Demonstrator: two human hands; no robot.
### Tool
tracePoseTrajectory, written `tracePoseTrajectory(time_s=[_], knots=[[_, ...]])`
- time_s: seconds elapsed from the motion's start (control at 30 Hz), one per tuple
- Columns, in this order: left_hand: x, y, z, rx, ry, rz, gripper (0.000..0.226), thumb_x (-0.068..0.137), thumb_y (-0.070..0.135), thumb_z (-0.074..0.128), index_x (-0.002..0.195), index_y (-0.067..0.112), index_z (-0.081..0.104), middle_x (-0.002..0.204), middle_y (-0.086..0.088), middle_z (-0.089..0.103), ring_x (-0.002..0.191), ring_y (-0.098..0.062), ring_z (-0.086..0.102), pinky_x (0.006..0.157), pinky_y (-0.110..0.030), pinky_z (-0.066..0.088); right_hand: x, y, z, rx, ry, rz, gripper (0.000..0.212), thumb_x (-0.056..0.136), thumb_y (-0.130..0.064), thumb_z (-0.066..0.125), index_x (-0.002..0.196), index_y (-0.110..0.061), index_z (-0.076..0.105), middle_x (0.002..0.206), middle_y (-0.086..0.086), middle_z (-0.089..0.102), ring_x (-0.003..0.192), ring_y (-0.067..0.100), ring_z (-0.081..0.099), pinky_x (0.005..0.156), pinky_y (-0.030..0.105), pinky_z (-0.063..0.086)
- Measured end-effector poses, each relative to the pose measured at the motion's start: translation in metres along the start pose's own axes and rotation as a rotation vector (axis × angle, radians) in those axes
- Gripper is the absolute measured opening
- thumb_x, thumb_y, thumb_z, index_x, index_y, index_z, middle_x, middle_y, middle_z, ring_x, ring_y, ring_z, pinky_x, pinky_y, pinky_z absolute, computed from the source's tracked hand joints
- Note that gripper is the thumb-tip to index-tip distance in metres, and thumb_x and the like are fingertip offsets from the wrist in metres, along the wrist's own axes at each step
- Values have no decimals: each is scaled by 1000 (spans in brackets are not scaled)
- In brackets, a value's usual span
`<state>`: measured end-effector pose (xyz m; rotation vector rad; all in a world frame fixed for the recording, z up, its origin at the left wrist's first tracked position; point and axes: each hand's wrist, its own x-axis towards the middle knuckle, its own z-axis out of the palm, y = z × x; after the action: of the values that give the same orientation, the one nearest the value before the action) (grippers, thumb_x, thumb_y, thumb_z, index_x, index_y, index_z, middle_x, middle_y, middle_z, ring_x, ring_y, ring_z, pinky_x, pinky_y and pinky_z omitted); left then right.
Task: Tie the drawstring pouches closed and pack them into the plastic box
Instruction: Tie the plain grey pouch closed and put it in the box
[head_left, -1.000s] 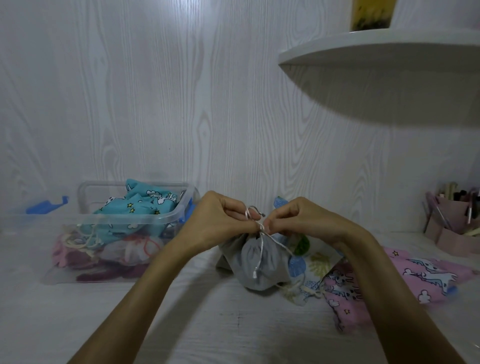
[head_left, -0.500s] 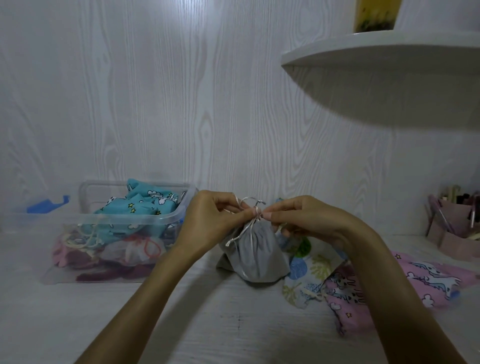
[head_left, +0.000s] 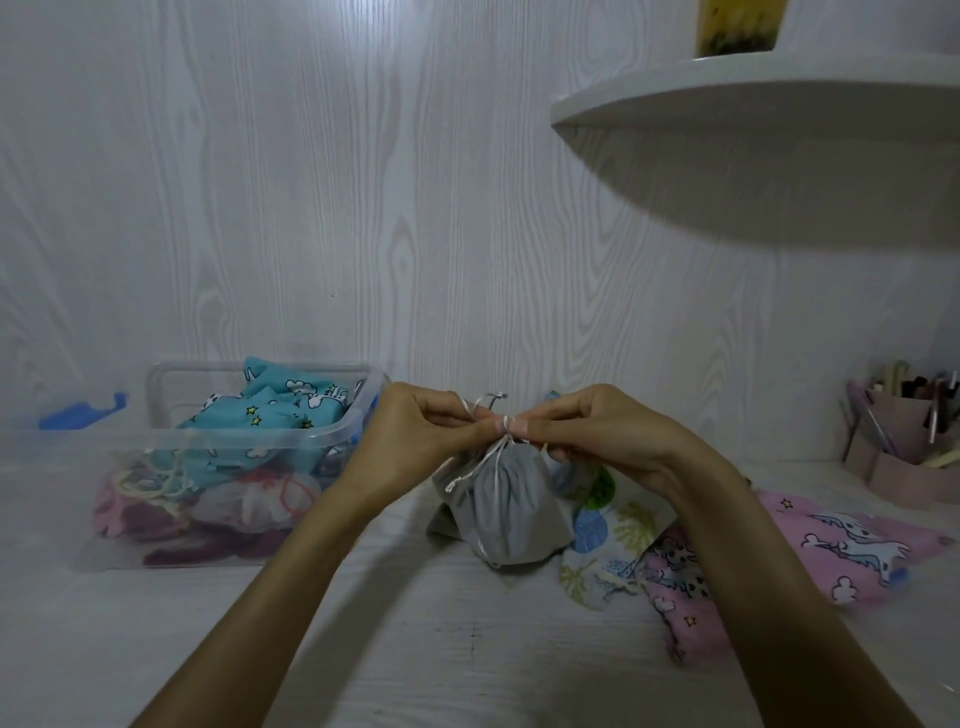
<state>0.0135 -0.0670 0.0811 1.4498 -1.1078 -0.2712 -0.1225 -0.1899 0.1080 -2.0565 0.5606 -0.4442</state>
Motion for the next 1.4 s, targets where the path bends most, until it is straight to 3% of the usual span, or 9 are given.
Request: tracePoseTrajectory(time_s=[0.2, 0.47, 0.63, 0.73, 0.87, 1.1, 1.23, 1.33, 1.4], knots=[[4, -1, -1, -3, 101, -17, 16, 77, 9, 73, 93, 4, 74, 73, 7, 71, 59, 7, 64, 50, -5, 43, -6, -7, -14, -44, 212, -18, 11, 84, -24, 68, 90, -15, 72, 68, -6, 61, 60, 4, 52, 50, 9, 41], [6, -2, 5, -17, 106, -42, 12, 76, 12, 75, 86, 5, 76, 63, 10, 70, 56, 5, 63, 56, -5, 46, -10, -6, -24, -294, 59, 3, 22, 93, -24, 55, 101, -9, 68, 80, -7, 58, 77, 6, 53, 70, 19, 39], [6, -7, 5, 100, 47, -95, 14, 75, 19, 77, 80, 6, 76, 74, 0, 74, 71, -2, 69, 67, -12, 54, -8, -4, -13, -614, 34, 67, 28, 96, -17, 47, 106, 3, 63, 77, -1, 53, 67, 9, 46, 56, 18, 34], [6, -14, 6, 151, 43, -117, 13, 75, 18, 77, 80, 6, 77, 75, -2, 74, 72, -9, 70, 72, -22, 56, -4, -8, -7, -254, 69, 19, 15, 94, -17, 52, 92, -10, 65, 84, -1, 57, 77, 11, 49, 61, 17, 37], [6, -14, 8, 124, 68, -130, 6, 77, 13, 75, 71, 12, 76, 78, -5, 75, 74, -11, 70, 79, -31, 57, 1, -4, -4, 411, -101, 24, 31, 92, -18, 53, 62, -17, 59, 56, -6, 43, 54, 7, 34, 53, 17, 33], [6, -17, 5, 211, 54, -106, 11, 73, 25, 80, 71, 15, 77, 75, 0, 75, 78, -16, 71, 83, -43, 57, 27, 15, -3, -528, 273, 246, 53, 86, -58, 50, 56, -17, 35, 60, -1, 38, 56, 13, 39, 63, 29, 36], [6, -20, 4, 312, 81, -97, 16, 74, 33, 78, 70, 17, 77, 69, 4, 74, 72, -12, 71, 77, -42, 58, 18, 1, -6, -323, 195, 112, 50, 89, -50, 53, 57, -12, 47, 59, 1, 48, 56, 12, 45, 58, 25, 37], [3, -14, -1, 421, 26, -141, 34, 77, 48, 70, 66, 17, 77, 63, 3, 73, 66, -10, 70, 75, -39, 59, 3, -8, -11, -48, -36, 159, 29, 87, -39, 62, 85, -10, 62, 81, 0, 67, 72, 11, 61, 72, 25, 52], [-1, -5, -5, 476, 12, -152, 37, 77, 53, 67, 69, 19, 76, 65, 3, 73, 65, -7, 69, 75, -36, 59, -4, -10, -13, -24, -125, 182, 20, 87, -28, 65, 78, -12, 57, 68, -5, 67, 63, 8, 62, 70, 25, 56]])
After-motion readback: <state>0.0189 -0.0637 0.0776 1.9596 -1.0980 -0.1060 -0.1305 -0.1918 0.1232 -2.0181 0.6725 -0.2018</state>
